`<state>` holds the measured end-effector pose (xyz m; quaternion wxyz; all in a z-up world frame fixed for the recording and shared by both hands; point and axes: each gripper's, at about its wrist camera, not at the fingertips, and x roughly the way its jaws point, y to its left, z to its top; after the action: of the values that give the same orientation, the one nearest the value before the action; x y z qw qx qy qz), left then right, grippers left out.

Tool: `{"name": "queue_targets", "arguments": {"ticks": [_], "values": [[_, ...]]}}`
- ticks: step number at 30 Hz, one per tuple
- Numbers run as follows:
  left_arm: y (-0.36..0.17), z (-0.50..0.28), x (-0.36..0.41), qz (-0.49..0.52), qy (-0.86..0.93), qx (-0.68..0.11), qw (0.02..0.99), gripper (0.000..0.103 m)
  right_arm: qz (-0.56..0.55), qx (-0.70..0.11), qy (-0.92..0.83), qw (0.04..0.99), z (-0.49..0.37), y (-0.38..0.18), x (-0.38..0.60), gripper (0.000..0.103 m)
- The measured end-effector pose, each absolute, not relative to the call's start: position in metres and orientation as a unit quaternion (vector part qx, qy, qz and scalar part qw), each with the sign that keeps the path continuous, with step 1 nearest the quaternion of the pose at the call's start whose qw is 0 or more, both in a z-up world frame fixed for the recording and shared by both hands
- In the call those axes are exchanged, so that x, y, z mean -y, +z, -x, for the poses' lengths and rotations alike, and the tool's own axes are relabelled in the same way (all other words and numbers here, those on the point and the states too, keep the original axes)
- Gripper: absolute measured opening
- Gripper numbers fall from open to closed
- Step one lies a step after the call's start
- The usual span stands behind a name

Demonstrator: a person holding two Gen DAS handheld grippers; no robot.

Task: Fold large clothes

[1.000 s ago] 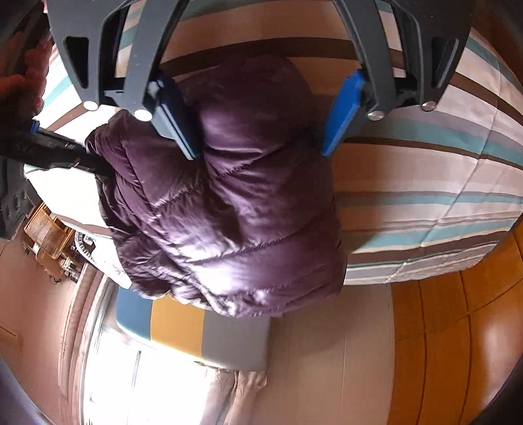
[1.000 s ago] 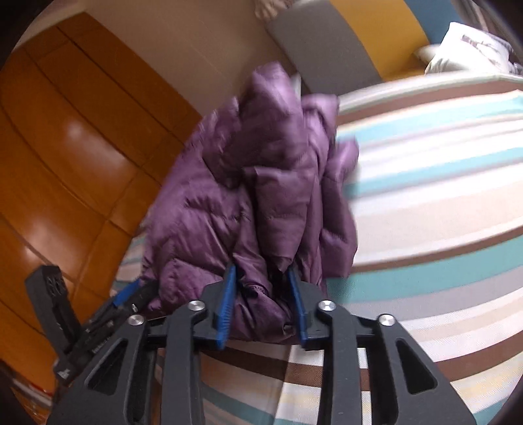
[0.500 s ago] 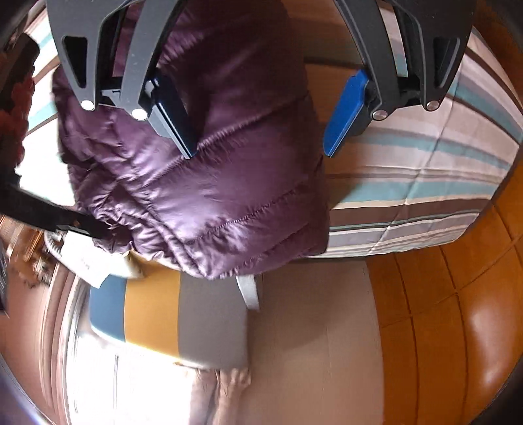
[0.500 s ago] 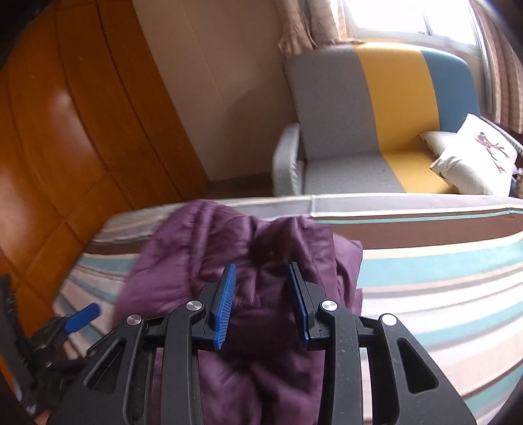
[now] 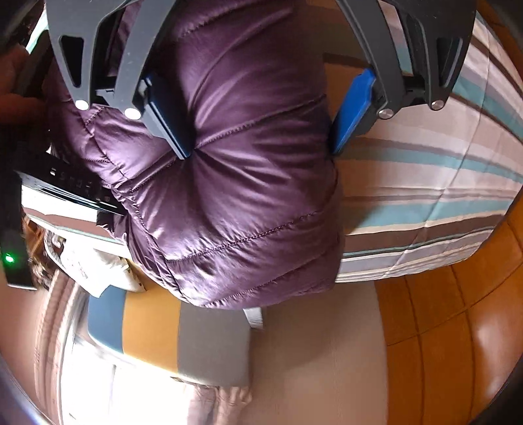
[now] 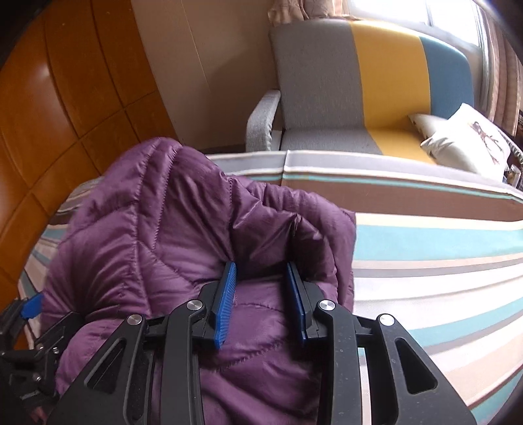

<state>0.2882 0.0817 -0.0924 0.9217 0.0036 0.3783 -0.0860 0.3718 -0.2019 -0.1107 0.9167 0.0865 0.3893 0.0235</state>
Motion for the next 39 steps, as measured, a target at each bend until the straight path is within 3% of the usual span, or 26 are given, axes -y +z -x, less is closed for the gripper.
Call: {"name": "queue_targets", "arguments": {"ticks": [2, 3, 5, 9, 11, 12, 16, 23, 39], "values": [[-0.088, -0.28, -0.086, 0.0, -0.07, -0.377, 0.924, 0.101, -0.091, -0.367, 0.031, 0.925, -0.347, -0.093, 0.198, 0.035], [-0.086, -0.275, -0.087, 0.0, -0.065, -0.376, 0.924, 0.101, -0.089, -0.361, 0.031, 0.928, -0.34, -0.091, 0.197, 0.041], [-0.08, -0.26, -0.089, 0.002, -0.061, -0.374, 0.926, 0.101, -0.085, -0.341, 0.038, 0.935, -0.314, -0.08, 0.193, 0.063], [-0.072, -0.227, -0.088, 0.0, -0.044, -0.367, 0.929, 0.101, -0.081, -0.332, 0.039, 0.939, -0.274, -0.071, 0.184, 0.064], [-0.067, -0.209, -0.086, 0.0, -0.043, -0.361, 0.931, 0.101, -0.092, -0.332, 0.042, 0.938, -0.254, -0.069, 0.18, 0.083], [-0.066, -0.202, -0.086, 0.001, -0.043, -0.36, 0.932, 0.101, -0.095, -0.333, 0.043, 0.937, -0.248, -0.069, 0.179, 0.085], [-0.062, -0.176, -0.088, 0.006, -0.041, -0.356, 0.933, 0.101, -0.086, -0.334, 0.05, 0.937, -0.221, -0.066, 0.174, 0.085], [-0.056, -0.131, -0.098, 0.006, -0.011, -0.342, 0.94, 0.101, -0.066, -0.317, 0.033, 0.945, -0.179, -0.058, 0.167, 0.1], [-0.049, -0.095, -0.11, 0.011, 0.005, -0.323, 0.946, 0.101, -0.03, -0.295, -0.002, 0.955, -0.134, -0.052, 0.164, 0.1]]}}
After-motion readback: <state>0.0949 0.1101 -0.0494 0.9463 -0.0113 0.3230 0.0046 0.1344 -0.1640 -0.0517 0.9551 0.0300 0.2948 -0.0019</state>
